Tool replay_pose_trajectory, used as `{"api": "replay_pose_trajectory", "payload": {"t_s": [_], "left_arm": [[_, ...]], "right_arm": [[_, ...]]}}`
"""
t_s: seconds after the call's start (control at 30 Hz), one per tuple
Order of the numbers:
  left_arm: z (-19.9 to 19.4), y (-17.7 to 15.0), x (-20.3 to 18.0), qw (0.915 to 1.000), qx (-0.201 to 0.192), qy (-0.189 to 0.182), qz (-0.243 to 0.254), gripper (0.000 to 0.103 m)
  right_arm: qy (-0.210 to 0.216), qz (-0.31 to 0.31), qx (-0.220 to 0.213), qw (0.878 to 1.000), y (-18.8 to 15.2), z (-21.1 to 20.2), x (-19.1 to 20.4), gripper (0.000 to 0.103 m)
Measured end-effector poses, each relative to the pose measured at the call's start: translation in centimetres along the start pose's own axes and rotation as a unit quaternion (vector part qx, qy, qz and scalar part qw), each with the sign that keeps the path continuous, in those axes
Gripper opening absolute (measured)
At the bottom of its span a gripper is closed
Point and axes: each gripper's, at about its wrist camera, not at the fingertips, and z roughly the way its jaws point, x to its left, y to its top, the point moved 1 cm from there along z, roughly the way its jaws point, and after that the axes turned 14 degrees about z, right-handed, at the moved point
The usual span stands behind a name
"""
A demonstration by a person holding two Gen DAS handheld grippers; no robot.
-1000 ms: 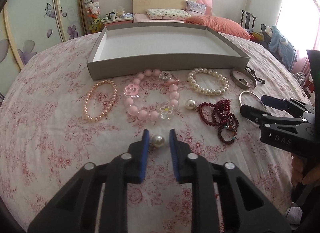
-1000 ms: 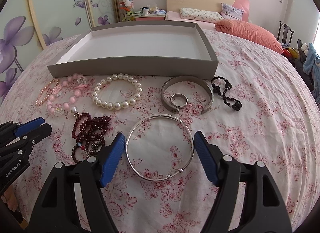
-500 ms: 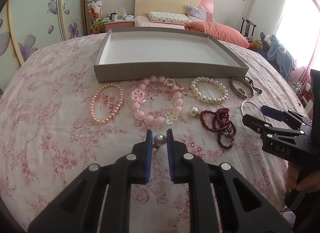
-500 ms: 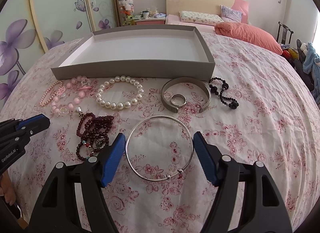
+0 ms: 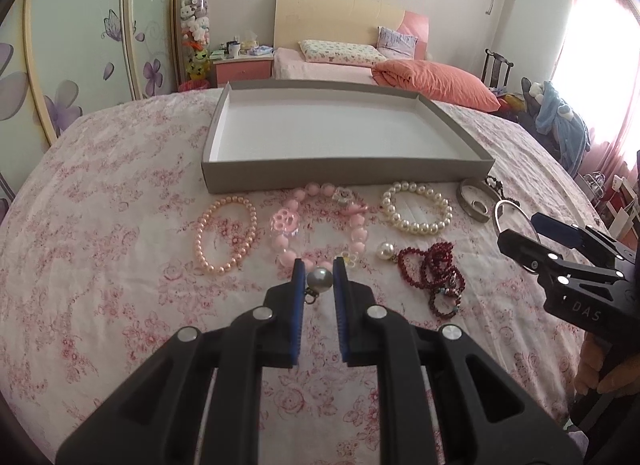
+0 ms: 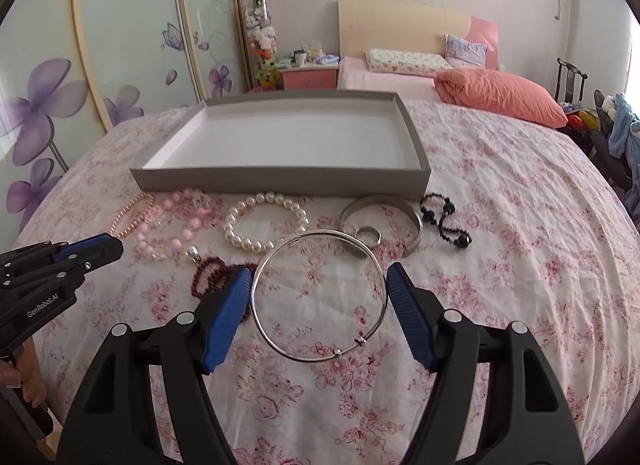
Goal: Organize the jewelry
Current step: 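Grasp the small pearl stud with the left tool while the right tool grasps the thin silver bangle, then carry the pearl stud and silver bangle into the gray tray and open both tools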
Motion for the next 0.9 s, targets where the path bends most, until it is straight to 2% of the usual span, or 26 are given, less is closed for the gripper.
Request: {"api": "replay_pose_trajectory", "payload": {"t_s": [0.23,0.5,0.67,0.9], "left_arm": [[-1.5,2.6,0.4,0.9991,-0.035,0.023,0.009,0.015],[-2.1,7.0,1.6,0.9953,-0.073,0.058,0.024,0.015],[-0.8,9.9,2.6,0.9942,-0.084,0.063,0.024,0.015],[3.4,13.5,4.4,0.9937,-0.087,0.070,0.007,0.015]], "right_arm": [[0.017,-0.010,-0.054,0.998,2.2,-1.7,1.0,0.070],[0.018,-0.008,-0.102,0.995,5.5,-1.8,1.6,0.070],[0.012,-0.014,-0.133,0.991,8.0,-0.7,2.1,0.070],[0.002,-0.015,-0.167,0.986,11.2,2.7,2.6,0.070]]}}
